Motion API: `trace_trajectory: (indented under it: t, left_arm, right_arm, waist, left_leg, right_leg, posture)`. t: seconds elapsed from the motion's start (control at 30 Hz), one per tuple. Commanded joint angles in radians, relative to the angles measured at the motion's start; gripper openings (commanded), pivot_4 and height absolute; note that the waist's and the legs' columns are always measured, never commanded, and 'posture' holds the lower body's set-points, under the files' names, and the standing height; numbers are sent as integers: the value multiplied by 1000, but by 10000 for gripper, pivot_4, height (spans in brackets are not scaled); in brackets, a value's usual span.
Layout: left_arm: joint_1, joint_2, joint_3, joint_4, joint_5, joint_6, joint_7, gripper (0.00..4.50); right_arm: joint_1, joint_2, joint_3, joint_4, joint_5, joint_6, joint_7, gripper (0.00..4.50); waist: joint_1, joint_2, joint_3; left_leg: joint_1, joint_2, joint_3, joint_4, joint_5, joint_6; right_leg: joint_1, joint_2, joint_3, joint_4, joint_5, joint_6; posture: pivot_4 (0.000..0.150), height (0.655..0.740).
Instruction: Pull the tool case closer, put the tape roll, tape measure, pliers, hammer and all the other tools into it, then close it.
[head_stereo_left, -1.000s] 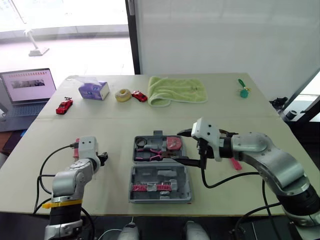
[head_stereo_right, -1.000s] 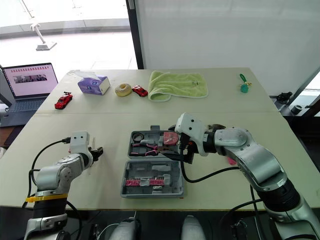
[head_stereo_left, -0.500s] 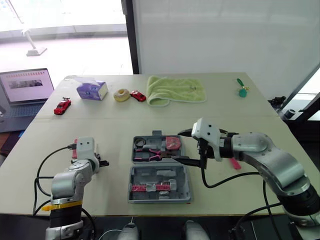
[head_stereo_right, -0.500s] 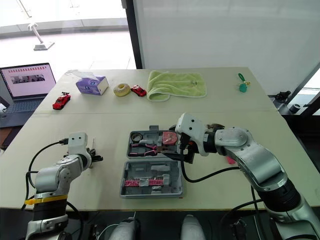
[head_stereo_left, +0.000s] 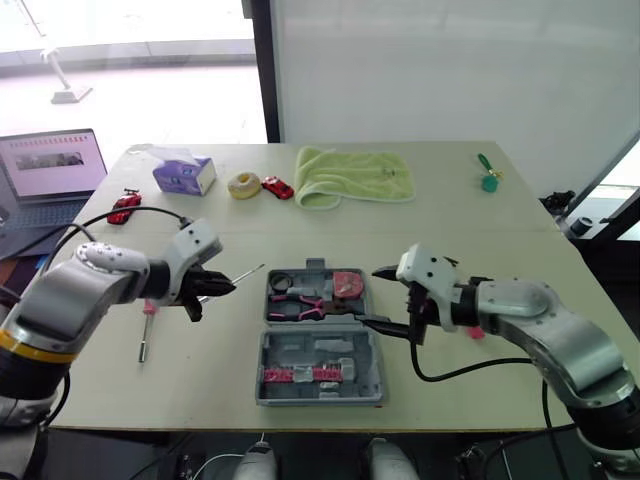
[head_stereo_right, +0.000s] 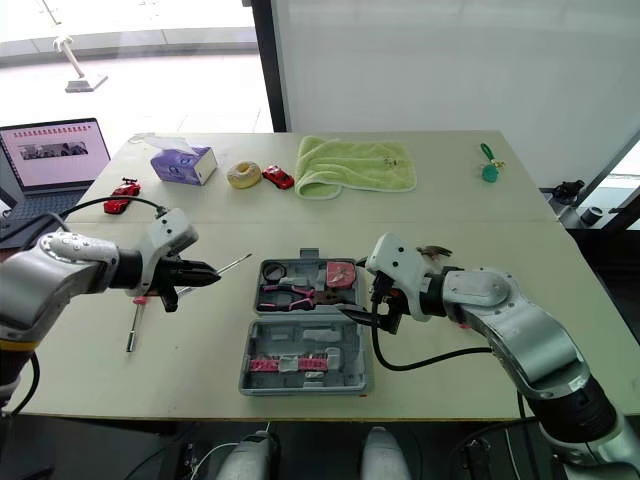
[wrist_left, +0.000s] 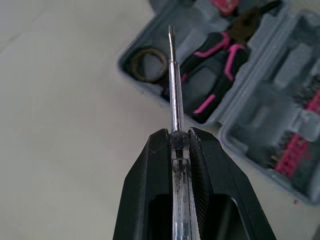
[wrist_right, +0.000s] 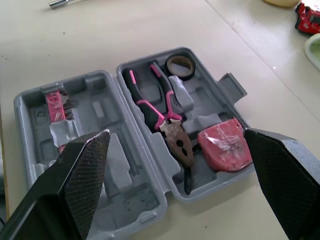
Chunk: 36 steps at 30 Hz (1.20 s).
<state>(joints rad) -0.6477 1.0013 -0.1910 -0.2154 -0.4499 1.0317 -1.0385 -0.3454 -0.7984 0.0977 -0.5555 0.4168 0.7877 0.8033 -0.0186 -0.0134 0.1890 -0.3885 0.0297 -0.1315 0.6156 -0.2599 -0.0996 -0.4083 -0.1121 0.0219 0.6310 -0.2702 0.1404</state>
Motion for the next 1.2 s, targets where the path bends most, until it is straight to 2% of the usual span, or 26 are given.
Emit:
trace_trajectory:
  t: [0.03, 0.2, 0.3, 0.43, 0.53, 0.7, 1.2]
  left_arm:
    - [-157, -14, -147, 33, -14, 95, -133, 185]
    - [-259, -44, -291, -6, -12, 168, -201, 185]
    - [-301, -60, -441, -55, 57, 165, -205, 185]
    - [-313, -94, -512, -93, 104, 145, -181, 185]
    - [-291, -119, -575, -107, 195, 64, -128, 185]
    - [-269, -175, -625, -73, 312, -7, -57, 185]
    - [-261, -294, -650, -27, 409, 14, -22, 185]
  right_arm:
    - [62, -55, -63, -83, 60, -21, 74, 45000]
    - [131, -108, -91, -105, 78, -59, 126, 45000]
    - [154, -137, -99, -114, 80, -68, 146, 45000]
    - [148, -128, -95, -113, 79, -70, 126, 45000]
    - [150, -123, -85, -121, 74, -68, 110, 45000]
    - [147, -113, -72, -127, 73, -63, 85, 45000]
    - [148, -101, -51, -138, 79, -60, 58, 45000]
  waist:
    - [6, -1, 1]
    - [-10, -2, 2]
    - [-17, -2, 3]
    - [-22, -2, 3]
    - [-23, -2, 3]
    - [-16, -2, 3]
    - [6, -2, 3]
  left_leg:
    - [0, 0, 0, 0, 0, 0]
    - [-1, 0, -1, 0, 0, 0]
    - [-1, 0, -1, 0, 0, 1]
    - [-1, 0, -1, 2, 0, 0]
    - [-1, 0, -1, 3, 0, 0]
    - [-2, 0, -1, 6, 0, 1]
    - [-3, 0, -1, 12, -1, 3]
  right_leg:
    - [0, 0, 0, 0, 0, 0]
    - [0, 0, -1, 0, 0, 1]
    - [-1, 0, -1, 1, 0, 1]
    - [0, 0, -1, 1, 0, 1]
    - [0, 0, -1, 2, 0, 1]
    - [0, 0, -1, 2, 0, 1]
    - [2, 0, -1, 2, 1, 3]
  posture:
    - [1500, 7400]
    - [1500, 7400]
    - [1500, 7400]
    - [1500, 7400]
    - [1500, 7400]
    - [1500, 7400]
    - [1500, 7400]
